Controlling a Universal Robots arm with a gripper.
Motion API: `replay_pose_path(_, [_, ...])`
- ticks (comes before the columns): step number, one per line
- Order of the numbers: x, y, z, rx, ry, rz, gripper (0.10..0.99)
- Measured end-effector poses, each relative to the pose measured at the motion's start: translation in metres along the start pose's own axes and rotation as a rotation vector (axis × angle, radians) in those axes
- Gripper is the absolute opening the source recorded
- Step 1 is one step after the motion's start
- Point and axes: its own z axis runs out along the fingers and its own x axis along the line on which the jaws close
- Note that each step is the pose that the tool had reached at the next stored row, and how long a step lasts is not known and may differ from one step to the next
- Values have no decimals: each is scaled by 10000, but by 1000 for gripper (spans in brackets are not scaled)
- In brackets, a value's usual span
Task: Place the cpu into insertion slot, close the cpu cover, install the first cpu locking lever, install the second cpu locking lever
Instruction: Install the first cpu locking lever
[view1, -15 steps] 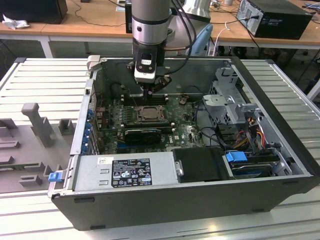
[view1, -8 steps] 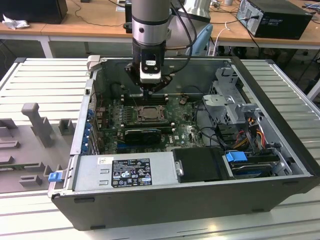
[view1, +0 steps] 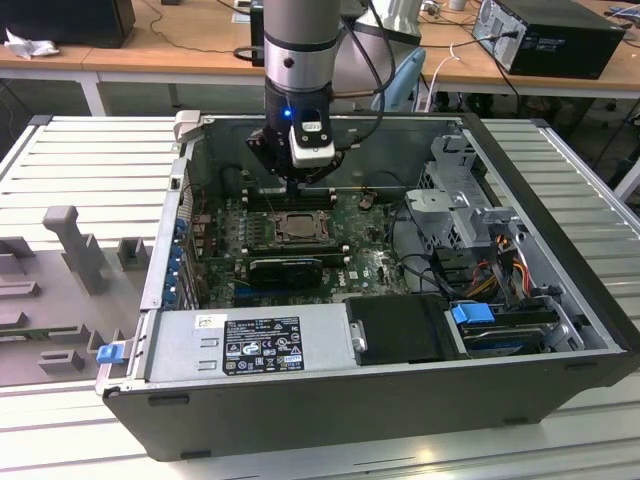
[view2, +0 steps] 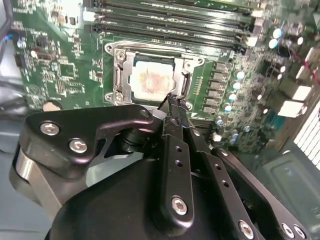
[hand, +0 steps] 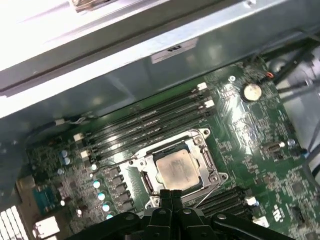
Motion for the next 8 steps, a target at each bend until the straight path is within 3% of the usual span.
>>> replay_pose_path(8, [0,0,9,31,51,-1586,106])
